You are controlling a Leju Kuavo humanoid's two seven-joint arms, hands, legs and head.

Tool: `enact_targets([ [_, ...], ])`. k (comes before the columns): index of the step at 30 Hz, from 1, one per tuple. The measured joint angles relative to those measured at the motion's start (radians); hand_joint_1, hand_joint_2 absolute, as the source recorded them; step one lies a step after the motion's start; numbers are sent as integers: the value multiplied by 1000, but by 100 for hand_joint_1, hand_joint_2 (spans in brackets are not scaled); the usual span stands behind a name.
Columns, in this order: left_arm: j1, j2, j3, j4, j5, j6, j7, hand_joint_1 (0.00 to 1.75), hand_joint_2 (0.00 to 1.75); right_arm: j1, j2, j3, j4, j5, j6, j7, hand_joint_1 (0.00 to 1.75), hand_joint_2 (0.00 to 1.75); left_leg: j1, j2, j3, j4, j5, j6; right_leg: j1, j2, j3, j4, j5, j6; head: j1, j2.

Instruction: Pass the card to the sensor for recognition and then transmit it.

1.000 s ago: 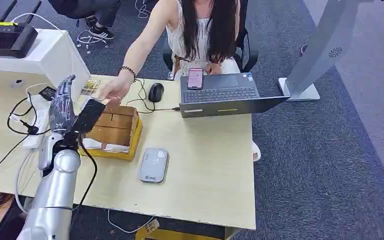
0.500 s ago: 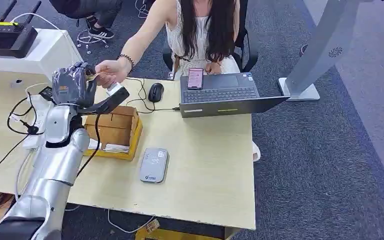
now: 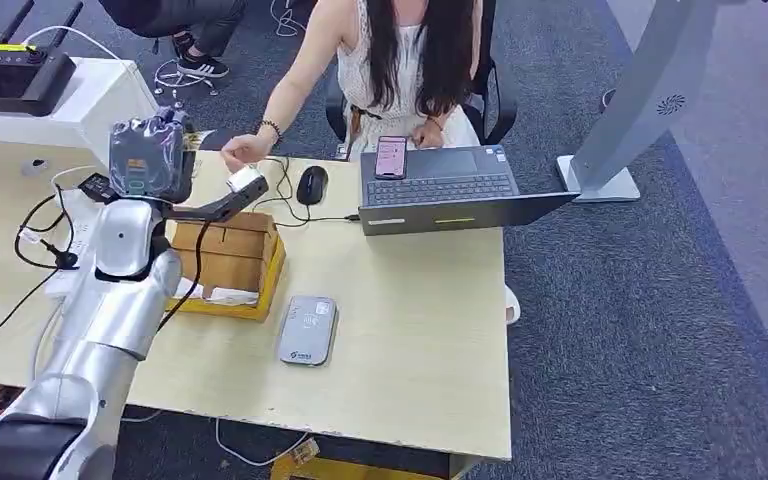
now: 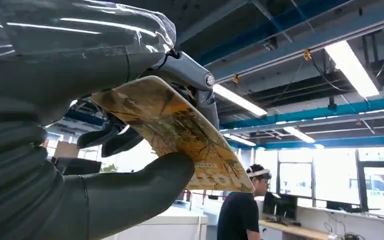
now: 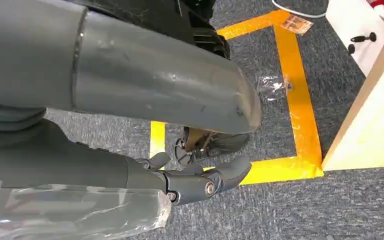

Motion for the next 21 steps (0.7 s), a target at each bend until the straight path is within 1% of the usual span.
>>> enact_targets([
  [4, 2, 0, 0, 1, 2, 0, -14, 175, 175, 0, 0, 0, 1, -1, -4, 2, 0, 0, 0, 0, 0, 0, 0, 0, 0, 0, 0, 0, 0, 0, 0, 0],
  [7, 21, -7, -1, -15, 3, -6, -45, 175, 175, 1, 0, 0, 1, -4, -10, 2, 0, 0, 0, 0, 0, 0, 0, 0, 0, 0, 0, 0, 0, 0, 0, 0],
  [10, 73, -20, -16, -85, 1, -64, -66, 175, 175, 4, 0, 0, 2, -8, -18, 2, 0, 0, 0, 0, 0, 0, 0, 0, 0, 0, 0, 0, 0, 0, 0, 0],
  [14, 145, -43, -67, -178, -1, -155, -80, 175, 175, 9, 0, -1, 3, -11, -18, 2, 0, 0, 0, 0, 0, 0, 0, 0, 0, 0, 0, -1, 0, 0, 0, 0],
  [18, 207, -72, -137, -251, -2, -237, -79, 175, 175, 12, 0, -3, 5, -14, -21, 2, 0, 0, 0, 0, 0, 0, 0, 0, 0, 0, 0, -1, 0, 0, 0, 0],
  [21, 237, -86, -177, -281, -1, -276, -72, 175, 175, 16, 0, -3, 5, -14, -22, 2, 0, 0, 0, 0, 0, 0, 0, 0, 0, 0, 0, -1, 0, 0, 0, 0],
])
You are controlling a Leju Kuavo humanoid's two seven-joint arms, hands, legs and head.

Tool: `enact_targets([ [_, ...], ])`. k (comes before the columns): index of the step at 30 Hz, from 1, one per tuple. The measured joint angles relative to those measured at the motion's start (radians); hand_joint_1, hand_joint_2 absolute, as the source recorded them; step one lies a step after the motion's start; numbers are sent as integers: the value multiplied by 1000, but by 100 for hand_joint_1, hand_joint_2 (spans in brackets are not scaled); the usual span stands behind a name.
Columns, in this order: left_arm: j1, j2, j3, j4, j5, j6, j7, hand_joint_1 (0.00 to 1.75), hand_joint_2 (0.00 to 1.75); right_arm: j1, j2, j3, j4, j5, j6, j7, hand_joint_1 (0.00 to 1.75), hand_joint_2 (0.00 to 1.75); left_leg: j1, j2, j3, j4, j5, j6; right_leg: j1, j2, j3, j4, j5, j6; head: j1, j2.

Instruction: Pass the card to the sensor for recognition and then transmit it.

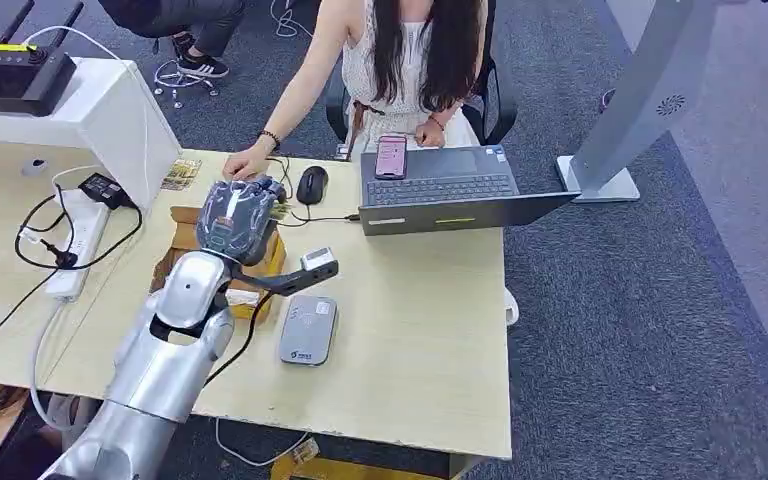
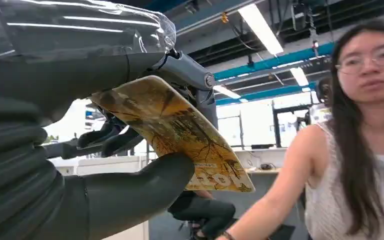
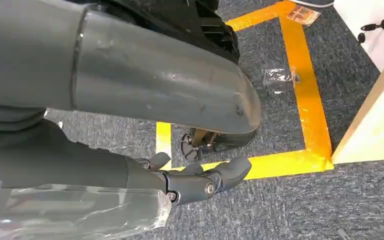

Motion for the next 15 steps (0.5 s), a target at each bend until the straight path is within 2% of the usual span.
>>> enact_targets([
  [3, 14, -8, -37, -13, 3, -41, 11, 175, 175, 3, 0, -1, 0, 0, -5, 0, 0, 0, 0, 0, 0, 0, 0, 0, 0, 0, 0, 0, 0, 0, 0, 0],
  [6, 32, -17, -74, -17, 4, -112, 44, 175, 175, 5, 0, -2, 1, -5, -16, 2, 0, 0, 0, 0, 0, 0, 0, 0, 0, 0, 0, 0, 0, 0, 0, 0],
  [8, 39, -18, -87, -17, 3, -137, 63, 175, 175, 8, 0, -5, 1, -6, -16, 2, 0, 0, 0, 0, 0, 0, 0, 0, 0, 0, 0, 0, 0, 0, 0, 0],
  [15, 88, -16, -116, -17, 3, -172, 148, 175, 175, 17, 0, -23, 4, -9, -31, 6, 0, 0, 0, 0, 0, 0, 0, 0, 0, 0, 0, 0, 0, 0, 0, 0],
])
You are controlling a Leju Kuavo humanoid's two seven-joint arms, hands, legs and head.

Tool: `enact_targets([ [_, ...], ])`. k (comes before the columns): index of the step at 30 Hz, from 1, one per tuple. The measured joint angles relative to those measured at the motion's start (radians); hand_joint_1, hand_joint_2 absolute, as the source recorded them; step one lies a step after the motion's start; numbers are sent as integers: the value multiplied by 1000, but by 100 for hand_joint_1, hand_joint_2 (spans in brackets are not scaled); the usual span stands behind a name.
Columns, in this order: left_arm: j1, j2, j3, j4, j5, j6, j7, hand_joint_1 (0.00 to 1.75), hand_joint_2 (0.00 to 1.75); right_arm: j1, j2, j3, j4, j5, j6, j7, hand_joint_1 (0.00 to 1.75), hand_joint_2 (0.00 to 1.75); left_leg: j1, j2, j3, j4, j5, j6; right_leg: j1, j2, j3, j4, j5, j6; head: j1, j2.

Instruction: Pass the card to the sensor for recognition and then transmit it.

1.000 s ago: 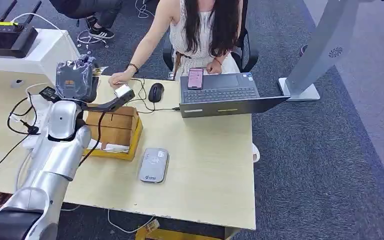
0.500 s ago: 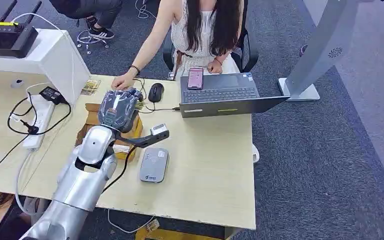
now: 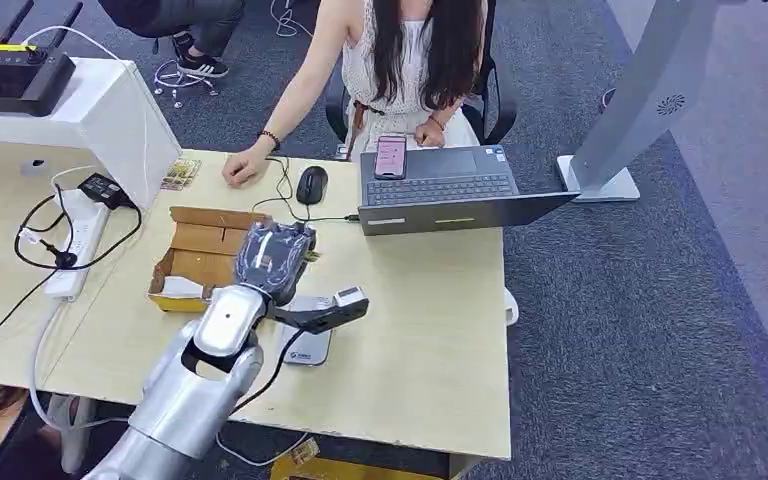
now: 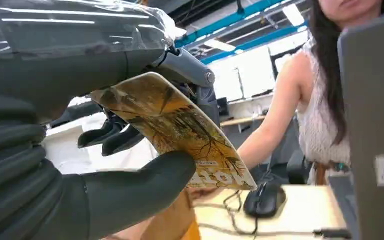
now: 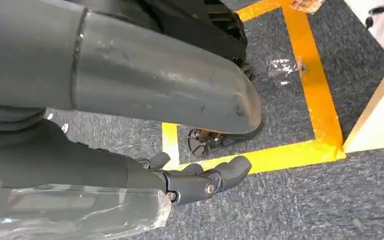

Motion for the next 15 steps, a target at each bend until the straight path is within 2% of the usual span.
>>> enact_targets([
  [5, 53, 6, 0, -6, 11, -13, 32, 175, 175, 5, 0, -4, 0, 2, -10, 13, 0, 0, 0, 0, 0, 0, 0, 0, 0, 0, 0, 0, 0, 0, 0, 0],
  [15, 110, 27, 0, -3, 67, -50, 4, 175, 175, 8, 0, -7, 0, 15, -9, 17, 0, 0, 0, 0, 0, 0, 0, 0, 0, 0, 0, 0, 0, 0, 0, 0],
])
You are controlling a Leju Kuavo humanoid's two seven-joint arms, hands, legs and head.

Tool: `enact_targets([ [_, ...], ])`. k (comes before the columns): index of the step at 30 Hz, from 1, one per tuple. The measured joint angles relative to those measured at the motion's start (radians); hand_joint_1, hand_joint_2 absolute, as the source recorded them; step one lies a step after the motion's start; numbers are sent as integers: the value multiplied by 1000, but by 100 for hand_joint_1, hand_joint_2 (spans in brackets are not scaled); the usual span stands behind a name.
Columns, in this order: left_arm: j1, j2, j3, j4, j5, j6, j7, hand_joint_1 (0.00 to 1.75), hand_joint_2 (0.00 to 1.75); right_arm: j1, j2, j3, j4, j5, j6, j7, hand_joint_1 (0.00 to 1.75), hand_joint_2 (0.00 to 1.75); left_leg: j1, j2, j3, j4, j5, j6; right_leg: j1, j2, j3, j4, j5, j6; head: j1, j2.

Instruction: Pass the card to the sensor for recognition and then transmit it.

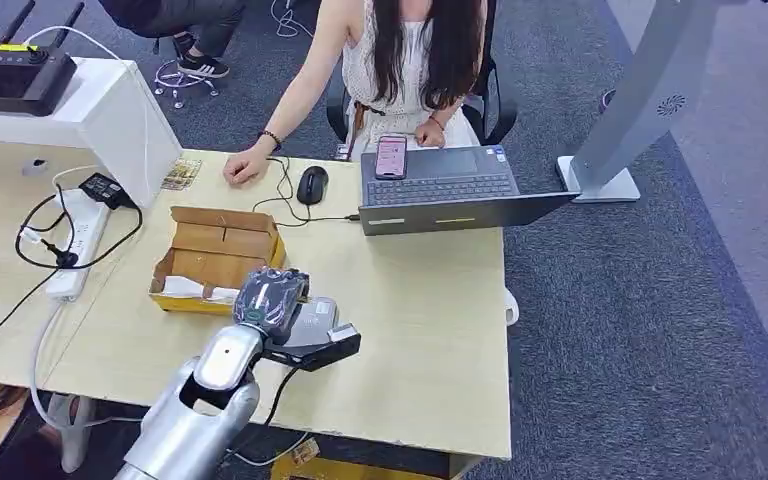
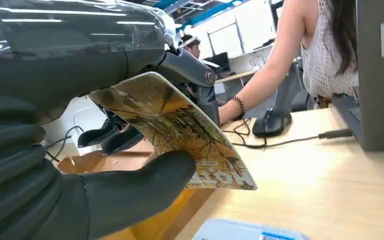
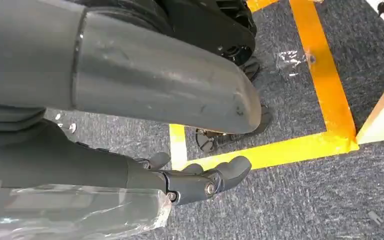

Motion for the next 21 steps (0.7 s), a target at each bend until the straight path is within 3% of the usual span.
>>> enact_targets([
  [21, 9, 0, 0, 105, 36, 10, -31, 175, 175, 0, 3, -1, 0, 35, 27, -20, 0, 0, 0, 0, 0, 0, 0, 0, 0, 0, 0, 0, 0, 0, 0, 0],
])
